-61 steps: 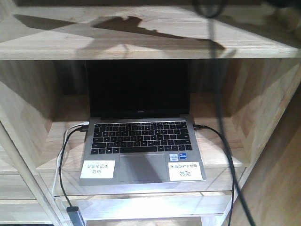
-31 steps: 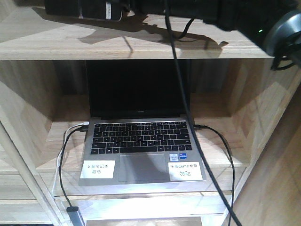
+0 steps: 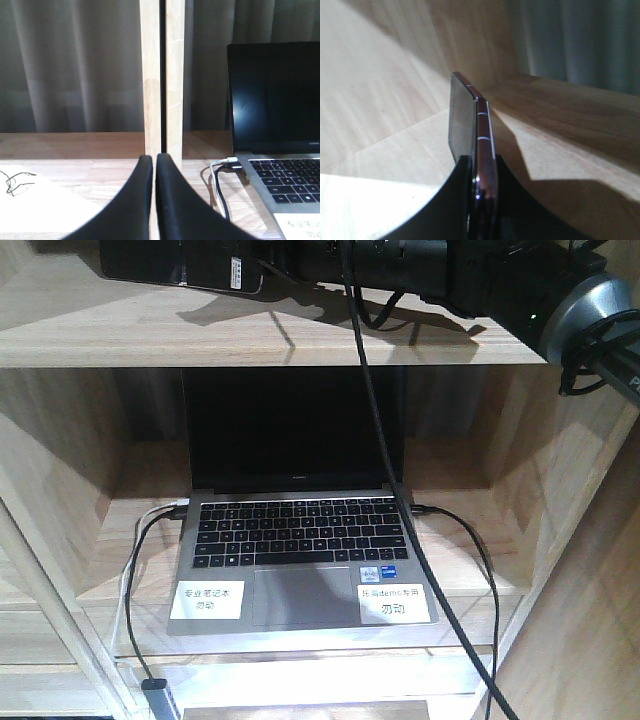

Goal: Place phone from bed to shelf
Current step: 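Lower the phone flat onto the upper shelf and open the right gripper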

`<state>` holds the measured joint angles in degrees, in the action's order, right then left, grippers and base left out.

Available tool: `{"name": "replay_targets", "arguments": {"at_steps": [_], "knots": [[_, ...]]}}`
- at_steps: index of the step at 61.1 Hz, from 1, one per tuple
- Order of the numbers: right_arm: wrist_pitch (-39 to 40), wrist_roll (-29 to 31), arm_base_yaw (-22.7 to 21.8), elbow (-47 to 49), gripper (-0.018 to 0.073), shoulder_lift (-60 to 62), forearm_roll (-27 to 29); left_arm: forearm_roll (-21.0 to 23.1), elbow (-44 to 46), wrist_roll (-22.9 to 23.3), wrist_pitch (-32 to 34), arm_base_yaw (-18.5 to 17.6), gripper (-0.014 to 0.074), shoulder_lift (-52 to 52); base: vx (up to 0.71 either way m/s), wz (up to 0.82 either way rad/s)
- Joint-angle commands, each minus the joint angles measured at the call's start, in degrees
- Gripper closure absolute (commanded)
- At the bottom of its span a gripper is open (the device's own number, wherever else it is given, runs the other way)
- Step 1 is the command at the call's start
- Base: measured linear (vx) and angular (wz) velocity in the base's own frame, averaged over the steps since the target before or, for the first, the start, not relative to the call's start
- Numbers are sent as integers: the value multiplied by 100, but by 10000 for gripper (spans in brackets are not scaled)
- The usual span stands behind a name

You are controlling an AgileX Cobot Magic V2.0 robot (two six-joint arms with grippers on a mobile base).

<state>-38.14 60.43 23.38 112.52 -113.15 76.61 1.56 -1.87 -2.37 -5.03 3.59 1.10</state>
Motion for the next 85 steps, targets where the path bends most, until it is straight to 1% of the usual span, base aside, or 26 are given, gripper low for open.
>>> {"name": "replay_targets", "arguments": {"at_steps": [1, 10, 17, 21, 34, 38, 43, 51, 58, 72, 79, 84, 85], "knots": [[207, 3, -14, 194, 528, 301, 292, 56, 143, 50, 412, -36, 595, 41, 0, 0], [208, 3, -14, 194, 475, 301, 292, 56, 143, 50, 412, -36, 595, 41, 0, 0], [220, 3, -14, 194, 379, 301, 292, 56, 143, 50, 412, -36, 595, 41, 0, 0], [256, 3, -14, 194, 297, 301, 292, 56, 143, 50, 412, -36, 595, 41, 0, 0], [451, 3, -14, 194, -42, 301, 292, 56, 143, 50, 412, -36, 595, 41, 0, 0], [462, 3, -14, 194, -109, 301, 292, 56, 143, 50, 412, -36, 595, 41, 0, 0], [462, 3, -14, 194, -148, 301, 253, 56, 143, 50, 412, -36, 595, 41, 0, 0], [442, -3, -14, 194, -143, 301, 95, 56, 143, 50, 412, -36, 595, 41, 0, 0], [413, -23, -14, 194, -120, 328, 34, 56, 143, 50, 412, -36, 595, 41, 0, 0], [396, -177, -22, 194, -29, 584, 2, 56, 143, 50, 412, -36, 595, 41, 0, 0], [381, -339, -22, 194, 64, 773, -200, 56, 143, 50, 412, -36, 595, 41, 0, 0], [381, -563, -22, 194, 175, 919, -504, 56, 143, 50, 412, -36, 595, 41, 0, 0], [381, -605, -22, 194, 214, 948, -570, 56, 143, 50, 412, -36, 595, 41, 0, 0]]}}
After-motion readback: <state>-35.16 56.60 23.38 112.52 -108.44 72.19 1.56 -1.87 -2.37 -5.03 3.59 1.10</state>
